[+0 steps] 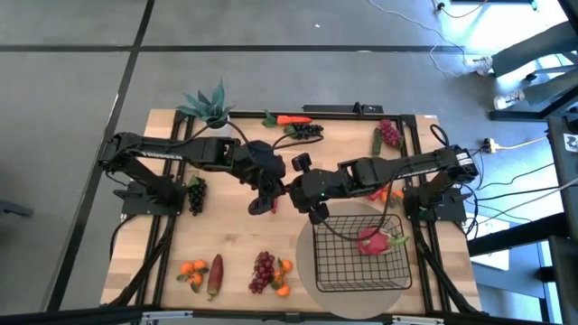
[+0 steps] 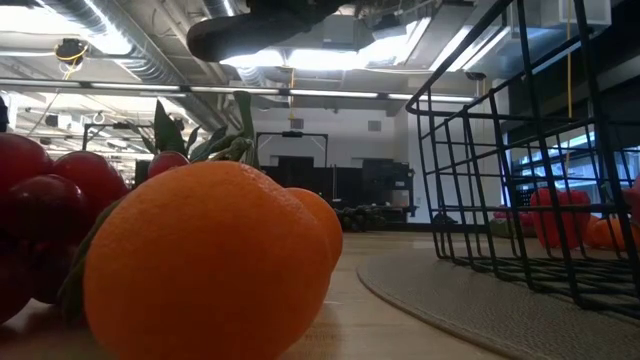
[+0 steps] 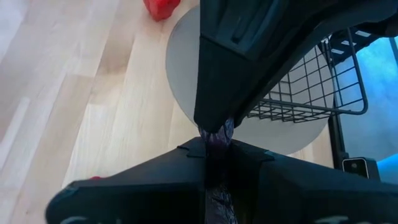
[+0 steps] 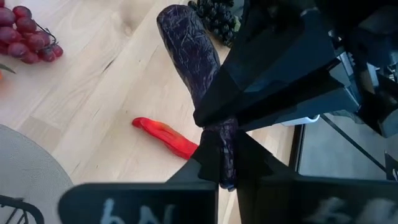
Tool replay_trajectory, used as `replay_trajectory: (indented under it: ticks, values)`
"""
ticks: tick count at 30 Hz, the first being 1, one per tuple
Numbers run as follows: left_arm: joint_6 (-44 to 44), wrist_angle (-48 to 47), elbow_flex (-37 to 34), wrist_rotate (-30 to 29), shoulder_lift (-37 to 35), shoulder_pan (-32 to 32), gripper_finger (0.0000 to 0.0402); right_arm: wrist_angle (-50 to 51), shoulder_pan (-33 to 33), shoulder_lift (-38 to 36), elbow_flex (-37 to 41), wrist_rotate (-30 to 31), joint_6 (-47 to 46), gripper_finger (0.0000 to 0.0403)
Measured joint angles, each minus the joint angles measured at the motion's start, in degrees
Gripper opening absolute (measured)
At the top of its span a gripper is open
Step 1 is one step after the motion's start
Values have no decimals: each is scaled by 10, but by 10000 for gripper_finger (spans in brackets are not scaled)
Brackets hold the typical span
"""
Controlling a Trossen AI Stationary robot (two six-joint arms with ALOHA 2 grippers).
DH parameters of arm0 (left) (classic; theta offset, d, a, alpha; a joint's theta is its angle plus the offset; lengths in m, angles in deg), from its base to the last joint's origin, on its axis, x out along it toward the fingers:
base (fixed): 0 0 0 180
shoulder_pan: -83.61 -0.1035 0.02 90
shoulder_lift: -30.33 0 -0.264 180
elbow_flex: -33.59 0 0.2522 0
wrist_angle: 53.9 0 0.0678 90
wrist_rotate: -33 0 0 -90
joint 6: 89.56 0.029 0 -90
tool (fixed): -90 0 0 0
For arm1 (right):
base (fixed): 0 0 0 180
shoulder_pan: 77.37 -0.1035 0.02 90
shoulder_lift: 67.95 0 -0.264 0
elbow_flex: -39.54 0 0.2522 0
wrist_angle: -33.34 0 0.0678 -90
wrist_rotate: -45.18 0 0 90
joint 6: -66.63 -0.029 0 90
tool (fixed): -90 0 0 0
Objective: Build produce basket
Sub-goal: Put the eggplant into the wire basket
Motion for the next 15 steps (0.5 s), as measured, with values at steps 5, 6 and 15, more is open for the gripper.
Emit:
replay_trajectory:
  ticks: [5, 6, 15]
  values:
    - [-4, 0, 0, -2, 0, -1, 34, 0, 1, 0, 0, 0, 0, 4]
    - [-4, 0, 0, -1, 0, -1, 42, 0, 1, 0, 0, 0, 0, 3]
    - [-1, 4, 0, -2, 0, -1, 104, -3, 3, 0, 0, 0, -1, 1]
